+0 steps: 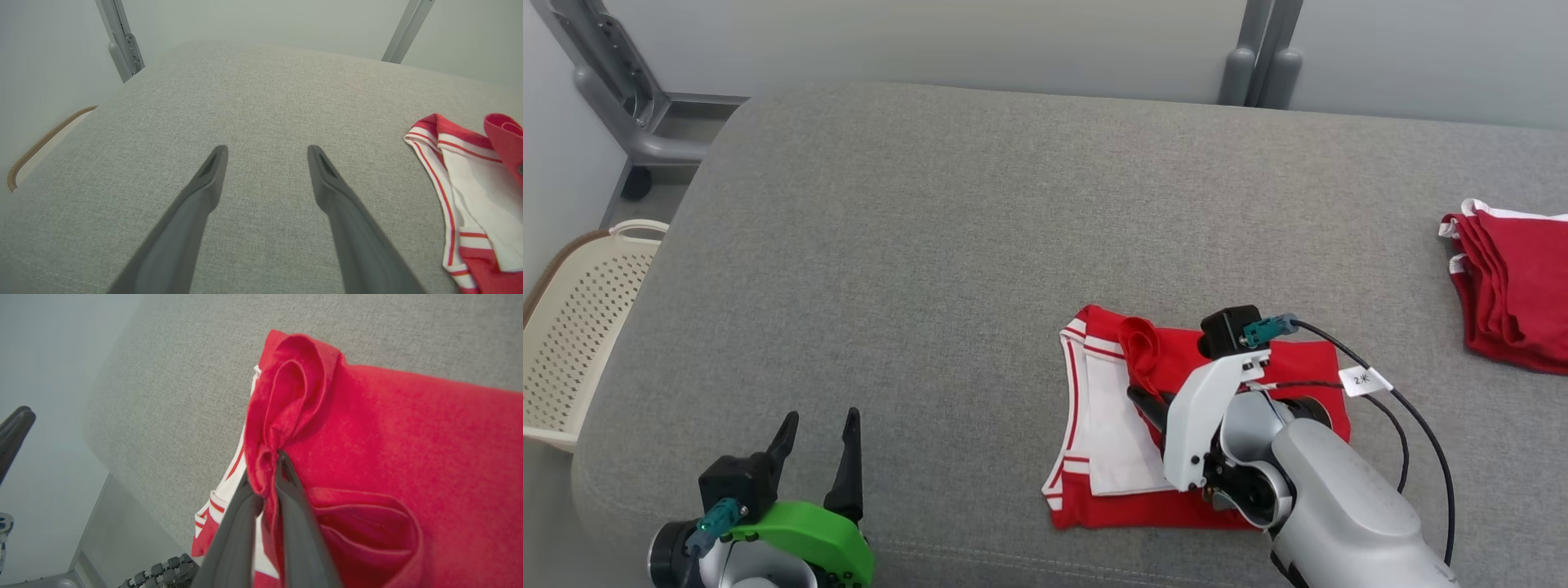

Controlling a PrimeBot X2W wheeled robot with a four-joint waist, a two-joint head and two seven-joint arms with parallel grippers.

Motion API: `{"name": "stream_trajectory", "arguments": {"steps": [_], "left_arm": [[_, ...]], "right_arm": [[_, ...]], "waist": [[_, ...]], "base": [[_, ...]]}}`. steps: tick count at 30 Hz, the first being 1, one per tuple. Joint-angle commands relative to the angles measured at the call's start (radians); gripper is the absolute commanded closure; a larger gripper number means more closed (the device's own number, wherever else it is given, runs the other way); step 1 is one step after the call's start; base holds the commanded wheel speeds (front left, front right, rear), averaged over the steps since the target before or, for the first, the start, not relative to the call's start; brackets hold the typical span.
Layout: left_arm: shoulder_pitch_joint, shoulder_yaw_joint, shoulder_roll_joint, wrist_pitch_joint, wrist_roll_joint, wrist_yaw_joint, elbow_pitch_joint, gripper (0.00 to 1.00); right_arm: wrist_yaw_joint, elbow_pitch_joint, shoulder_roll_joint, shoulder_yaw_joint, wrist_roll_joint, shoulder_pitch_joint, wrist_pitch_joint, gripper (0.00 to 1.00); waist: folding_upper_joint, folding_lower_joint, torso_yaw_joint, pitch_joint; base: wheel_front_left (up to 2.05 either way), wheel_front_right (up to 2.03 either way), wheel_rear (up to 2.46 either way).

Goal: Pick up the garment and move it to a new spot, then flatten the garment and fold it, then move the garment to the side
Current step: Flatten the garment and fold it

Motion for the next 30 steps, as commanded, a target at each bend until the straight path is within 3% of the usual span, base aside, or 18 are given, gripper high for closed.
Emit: {"name": "stream_trajectory", "arguments": {"steps": [1, 14, 15, 16, 24, 30], "left_arm": [[-0.015, -0.001, 0.0, -0.006, 0.003, -0.004, 0.003, 0.0], [-0.032, -0.013, -0.009, -0.009, 0.001, -0.015, 0.026, 0.0], [-0.033, -0.013, -0.009, -0.009, 0.0, -0.015, 0.027, 0.0], [-0.033, -0.013, -0.009, -0.008, -0.002, -0.015, 0.029, 0.0], [-0.009, 0.0, 0.004, -0.013, -0.012, -0.005, 0.029, 0.0], [0.011, 0.008, 0.016, -0.015, -0.016, 0.006, 0.016, 0.0]], "right_arm": [[0.0, 0.006, -0.002, 0.003, 0.005, -0.014, -0.009, 1.0], [0.0, 0.158, -0.002, 0.098, 0.094, -0.096, -0.099, 0.97], [0.0, 0.161, -0.002, 0.108, 0.103, -0.101, -0.107, 0.19], [0.0, 0.161, -0.002, 0.119, 0.118, -0.104, -0.111, 0.0], [0.0, 0.138, -0.003, 0.154, 0.193, -0.133, -0.17, 0.0], [0.0, 0.174, -0.003, 0.047, 0.091, -0.15, -0.248, 0.0]], "waist": [[0.0, 0.0, 0.005, 0.003], [0.0, 0.0, 0.037, 0.01], [0.0, 0.0, 0.038, 0.009], [0.0, 0.0, 0.038, 0.008], [0.0, 0.0, 0.011, -0.018], [0.0, 0.0, -0.023, -0.045]], "base": [[0.0, 0.0, 0.0], [0.0, 0.0, 0.0], [0.0, 0.0, 0.0], [0.0, 0.0, 0.0], [0.0, 0.0, 0.0], [0.0, 0.0, 0.0]]}}
